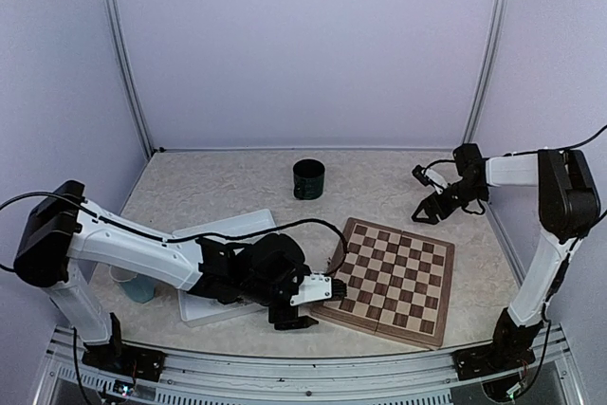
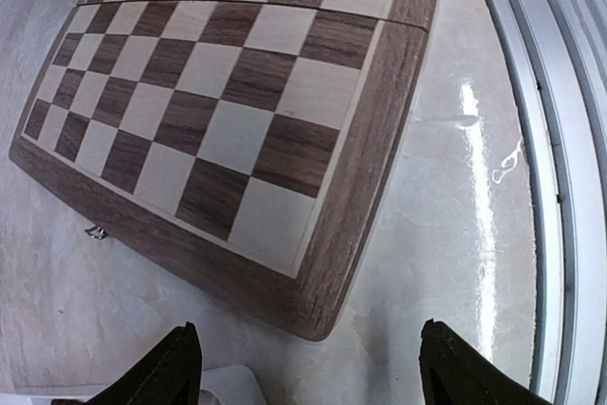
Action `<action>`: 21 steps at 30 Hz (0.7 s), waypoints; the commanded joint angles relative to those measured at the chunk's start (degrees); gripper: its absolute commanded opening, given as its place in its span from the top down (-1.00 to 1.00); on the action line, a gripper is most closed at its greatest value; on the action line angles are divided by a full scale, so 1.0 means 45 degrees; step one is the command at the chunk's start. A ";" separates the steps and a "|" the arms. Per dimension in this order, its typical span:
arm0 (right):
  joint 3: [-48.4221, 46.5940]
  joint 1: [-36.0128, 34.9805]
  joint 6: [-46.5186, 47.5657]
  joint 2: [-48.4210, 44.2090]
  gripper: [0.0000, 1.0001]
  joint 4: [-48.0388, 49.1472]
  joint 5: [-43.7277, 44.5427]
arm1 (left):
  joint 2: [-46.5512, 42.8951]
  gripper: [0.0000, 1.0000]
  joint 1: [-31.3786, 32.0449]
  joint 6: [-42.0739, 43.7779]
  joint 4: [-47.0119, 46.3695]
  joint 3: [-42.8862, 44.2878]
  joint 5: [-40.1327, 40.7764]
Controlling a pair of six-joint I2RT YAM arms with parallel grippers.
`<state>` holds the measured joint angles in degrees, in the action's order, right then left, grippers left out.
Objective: Set up the chess pieces on the board
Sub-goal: Adjust the chessboard at the center of the board.
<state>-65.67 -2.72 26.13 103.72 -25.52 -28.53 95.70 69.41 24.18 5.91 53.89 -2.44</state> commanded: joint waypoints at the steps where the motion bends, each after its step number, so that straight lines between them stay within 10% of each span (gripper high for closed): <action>1: -0.0485 -0.0154 0.0309 0.0317 -0.45 -0.0280 -0.0174 | 0.1068 -0.57 0.0615 0.1457 0.0036 0.0883 0.1323; 21: 0.1044 -0.0138 0.1591 0.0216 -0.28 -0.0861 0.3607 | 0.3380 -0.65 -0.0187 0.2161 -0.4164 0.1736 0.5831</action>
<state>-63.35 -3.20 30.96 106.02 -26.68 -17.34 108.99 71.64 34.46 -5.30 58.24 18.74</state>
